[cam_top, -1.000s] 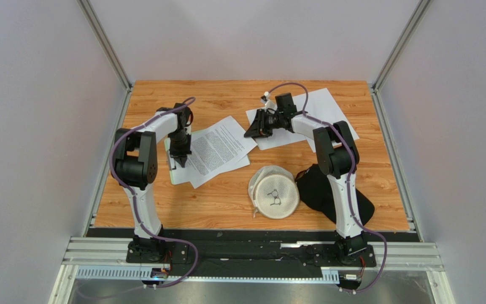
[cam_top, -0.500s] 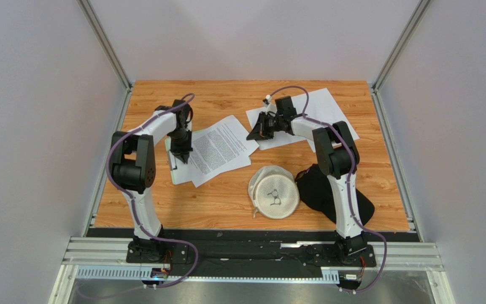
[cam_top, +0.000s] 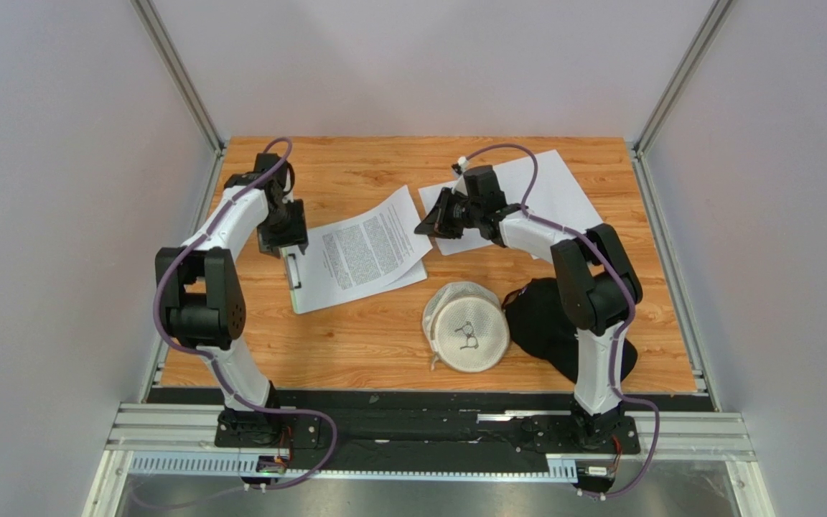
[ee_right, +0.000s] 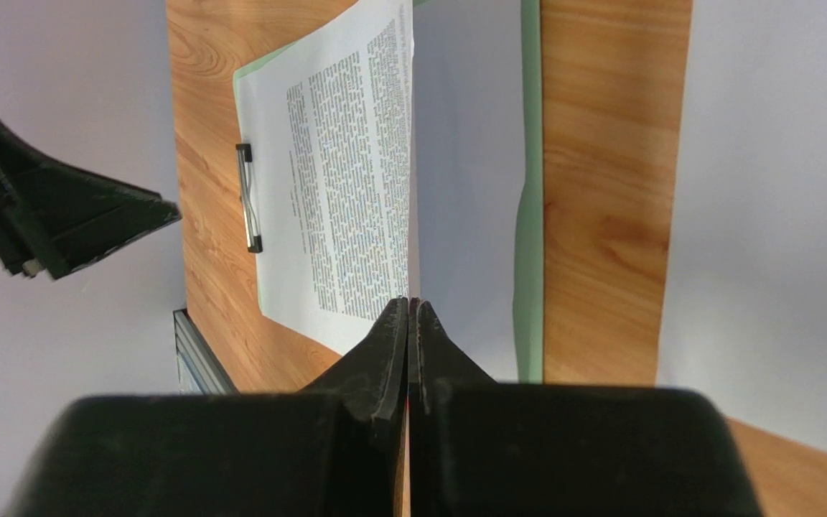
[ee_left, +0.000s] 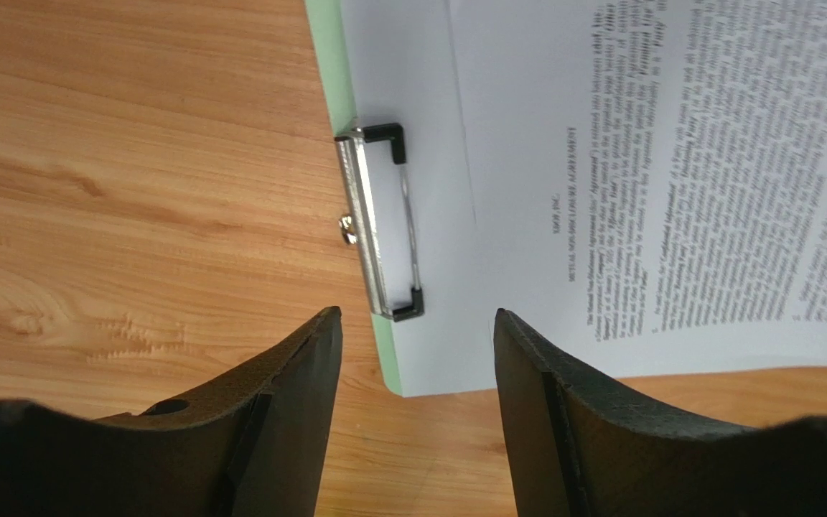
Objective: Put the files into the folder
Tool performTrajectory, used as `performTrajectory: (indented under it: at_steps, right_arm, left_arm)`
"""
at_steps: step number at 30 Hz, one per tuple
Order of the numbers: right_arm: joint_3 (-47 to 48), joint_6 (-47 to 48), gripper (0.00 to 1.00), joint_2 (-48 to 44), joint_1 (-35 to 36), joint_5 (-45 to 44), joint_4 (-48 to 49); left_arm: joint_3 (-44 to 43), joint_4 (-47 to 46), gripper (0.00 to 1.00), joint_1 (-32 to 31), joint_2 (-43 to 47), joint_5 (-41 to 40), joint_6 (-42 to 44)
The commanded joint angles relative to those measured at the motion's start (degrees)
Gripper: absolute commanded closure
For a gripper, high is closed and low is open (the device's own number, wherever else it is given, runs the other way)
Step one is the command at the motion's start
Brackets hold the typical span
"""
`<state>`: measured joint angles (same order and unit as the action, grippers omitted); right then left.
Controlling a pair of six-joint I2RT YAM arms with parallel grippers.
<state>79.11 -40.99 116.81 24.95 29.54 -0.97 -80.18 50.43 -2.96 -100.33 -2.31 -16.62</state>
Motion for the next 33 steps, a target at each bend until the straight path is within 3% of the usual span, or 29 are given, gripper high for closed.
performTrajectory:
  at_steps: [1,4,15,21,33]
  right_arm:
    - [-5.01,-3.13,1.00,-6.33,2.38,-8.43,5.63]
    - [-4.85,-2.69,1.00,-6.43,2.73,-7.66,6.07]
    - [-4.40,-1.02,1.00,-5.28,2.91,-6.42,6.16]
    - [-4.32,-0.76,1.00,-5.11,2.91,-5.81,6.60]
    - [-4.14,-0.84,1.00,-4.23,2.91,-4.84,6.95]
  left_arm:
    - [0.55,-0.42,0.37,0.32,-3.11,-3.67,-0.78]
    - [0.03,-0.69,0.46,0.32,-5.30,-4.99,-0.17]
    - [1.34,-1.92,0.43,0.32,-8.73,-5.17,1.15]
    - [-0.24,-1.74,0.50,0.41,-11.20,-4.37,1.86]
    - [0.64,-2.44,0.47,1.64,-11.55,-4.20,2.47]
